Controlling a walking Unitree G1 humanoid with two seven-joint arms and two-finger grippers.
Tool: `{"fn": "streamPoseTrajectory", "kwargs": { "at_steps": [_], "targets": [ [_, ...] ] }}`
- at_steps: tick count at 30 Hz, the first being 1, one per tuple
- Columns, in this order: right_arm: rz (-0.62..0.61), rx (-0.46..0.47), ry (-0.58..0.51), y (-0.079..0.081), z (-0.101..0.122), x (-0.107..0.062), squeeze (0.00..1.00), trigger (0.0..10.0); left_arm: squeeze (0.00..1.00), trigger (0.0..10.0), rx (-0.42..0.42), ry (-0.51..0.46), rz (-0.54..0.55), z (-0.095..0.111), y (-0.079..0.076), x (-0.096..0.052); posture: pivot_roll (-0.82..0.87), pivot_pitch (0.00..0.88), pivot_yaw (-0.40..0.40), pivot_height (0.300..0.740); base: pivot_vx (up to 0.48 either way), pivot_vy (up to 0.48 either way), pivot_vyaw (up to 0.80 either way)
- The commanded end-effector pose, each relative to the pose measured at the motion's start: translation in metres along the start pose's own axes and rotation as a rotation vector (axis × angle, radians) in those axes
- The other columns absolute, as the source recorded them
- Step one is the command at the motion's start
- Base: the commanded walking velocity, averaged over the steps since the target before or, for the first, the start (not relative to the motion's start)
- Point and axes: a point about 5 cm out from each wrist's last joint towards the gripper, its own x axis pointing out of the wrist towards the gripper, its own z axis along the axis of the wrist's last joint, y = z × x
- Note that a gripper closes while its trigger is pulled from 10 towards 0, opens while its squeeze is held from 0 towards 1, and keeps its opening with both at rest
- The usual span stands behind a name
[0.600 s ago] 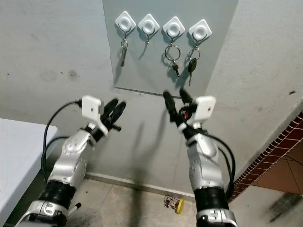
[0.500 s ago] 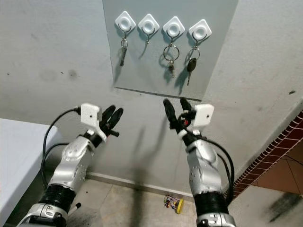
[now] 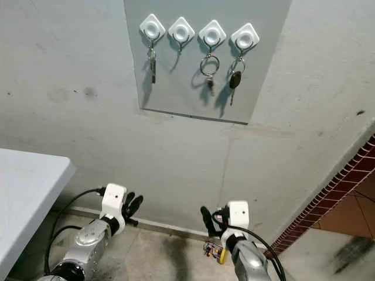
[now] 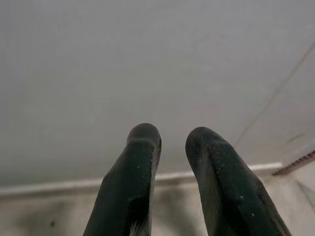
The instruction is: Hang keys on a hook
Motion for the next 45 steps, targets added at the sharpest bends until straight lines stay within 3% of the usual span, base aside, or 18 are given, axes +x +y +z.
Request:
{"fn": "streamPoseTrajectory", "kwargs": {
  "at_steps": [1,2,3,4,5,12,13,20,26,34,45],
  "targets": [
    [-0.037,0.018,0.068,-0.006,-0.015,-0.007,1.0,10.0,0.0,10.0,-0.023,0.071,0.026,-0.017,0.003,-0.007,-0.11,0.0,0.019,0.74,0.0,0.0,0.0],
    [-0.047,0.03,0.084,-0.007,-0.019,-0.009,0.82,10.0,0.0,10.0,-0.027,0.089,0.034,-0.021,0.004,-0.009,-0.11,0.0,0.02,0.74,0.0,0.0,0.0],
    [-0.066,0.031,0.107,-0.01,-0.024,-0.012,0.56,10.0,0.0,10.0,-0.032,0.107,0.038,-0.026,0.004,-0.011,-0.11,0.0,0.02,0.74,0.0,0.0,0.0],
    [-0.085,0.033,0.124,-0.012,-0.028,-0.014,0.11,10.0,0.0,10.0,-0.036,0.121,0.041,-0.029,0.004,-0.012,-0.11,0.0,0.023,0.74,0.0,0.0,0.0],
    [-0.125,0.053,0.174,-0.017,-0.039,-0.021,0.0,10.0,0.0,10.0,-0.049,0.166,0.054,-0.039,0.004,-0.017,-0.12,0.0,0.024,0.74,0.0,0.0,0.0],
    [-0.235,0.114,0.304,-0.028,-0.067,-0.043,0.0,10.0,0.0,10.0,-0.085,0.29,0.086,-0.067,0.001,-0.032,-0.12,0.0,0.023,0.74,0.0,0.0,0.0],
    [-0.265,0.115,0.348,-0.031,-0.075,-0.05,0.0,10.0,0.0,10.0,-0.124,0.304,0.113,-0.071,0.002,-0.035,-0.12,0.0,0.022,0.74,0.0,0.0,0.0],
    [-0.303,0.131,0.456,-0.03,-0.096,-0.067,0.0,10.0,0.0,10.0,-0.177,0.331,0.128,-0.079,-0.001,-0.039,-0.12,0.0,0.014,0.74,0.0,0.0,0.0],
    [-0.293,0.119,0.501,-0.021,-0.104,-0.069,0.0,10.0,0.0,10.0,-0.166,0.417,0.113,-0.091,-0.004,-0.045,-0.13,0.0,0.018,0.74,0.0,0.0,0.0],
    [-0.279,0.139,0.498,-0.016,-0.105,-0.068,0.0,10.0,0.0,10.0,-0.236,0.418,0.117,-0.096,-0.009,-0.048,-0.13,0.0,0.022,0.74,0.0,0.0,0.56],
    [-0.233,0.098,0.518,-0.01,-0.106,-0.065,0.0,10.0,0.0,10.0,-0.206,0.432,0.099,-0.097,-0.01,-0.048,-0.13,0.0,0.021,0.74,0.0,0.0,0.8]
  ]
}}
